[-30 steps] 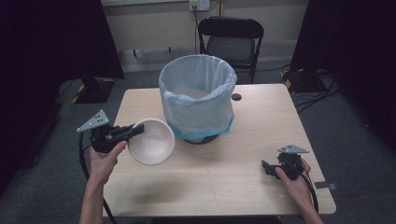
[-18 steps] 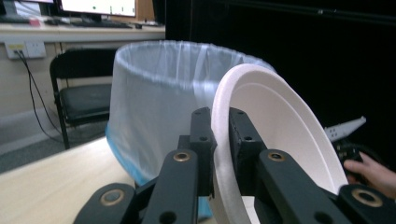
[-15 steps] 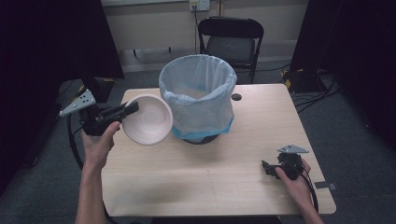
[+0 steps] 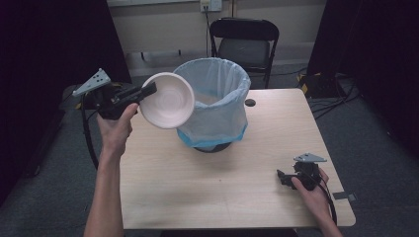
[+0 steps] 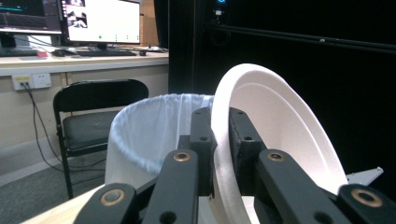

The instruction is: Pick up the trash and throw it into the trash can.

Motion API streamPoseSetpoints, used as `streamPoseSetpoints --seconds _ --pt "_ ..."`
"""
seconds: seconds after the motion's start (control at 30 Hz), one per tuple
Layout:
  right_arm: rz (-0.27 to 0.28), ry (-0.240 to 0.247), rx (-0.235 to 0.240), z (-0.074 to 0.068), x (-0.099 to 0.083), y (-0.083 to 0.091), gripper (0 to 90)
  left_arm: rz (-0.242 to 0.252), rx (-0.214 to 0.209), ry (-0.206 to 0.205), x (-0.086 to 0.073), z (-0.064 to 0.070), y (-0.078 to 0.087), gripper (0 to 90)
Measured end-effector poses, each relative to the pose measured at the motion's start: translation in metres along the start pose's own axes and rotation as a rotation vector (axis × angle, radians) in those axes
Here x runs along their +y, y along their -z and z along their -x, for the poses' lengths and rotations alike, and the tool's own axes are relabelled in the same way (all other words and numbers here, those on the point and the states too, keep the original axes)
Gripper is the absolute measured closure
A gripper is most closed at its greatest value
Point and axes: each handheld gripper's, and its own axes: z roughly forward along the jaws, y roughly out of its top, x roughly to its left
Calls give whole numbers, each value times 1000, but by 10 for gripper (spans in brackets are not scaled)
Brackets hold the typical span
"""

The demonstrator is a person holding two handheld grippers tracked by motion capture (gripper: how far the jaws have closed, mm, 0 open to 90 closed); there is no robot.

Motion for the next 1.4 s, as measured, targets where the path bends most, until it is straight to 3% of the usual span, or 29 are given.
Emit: streamPoseSetpoints --seconds 0.1,0.2,0.67,1.03,1.1,1.23,1.27,1.3,1.33,1.37,1.4 --pt "0 0 0 0 0 0 108 12 -10 14 7 -3 -13 826" --pt "0 0 0 0 0 0 108 7 -17 -3 13 -4 -26 827" --pt "0 0 0 0 0 0 108 -55 -25 13 18 -16 -98 827" --pt "0 0 0 0 0 0 108 -158 -16 22 9 -27 -131 817" --pt "0 1 0 0 0 0 108 -168 -22 30 8 -27 -133 676" --pt "0 1 0 0 0 0 108 -185 -20 37 5 -26 -135 569" --pt "0 0 0 0 0 0 108 -184 -18 37 5 -26 -134 504" --pt "0 0 0 0 0 0 108 -188 -13 31 4 -26 -134 504" --pt "0 1 0 0 0 0 108 -192 -10 36 4 -26 -134 418" --pt "0 1 0 0 0 0 108 -196 -7 28 3 -26 -134 418" --pt "0 0 0 0 0 0 108 -186 -4 23 2 -25 -133 352"
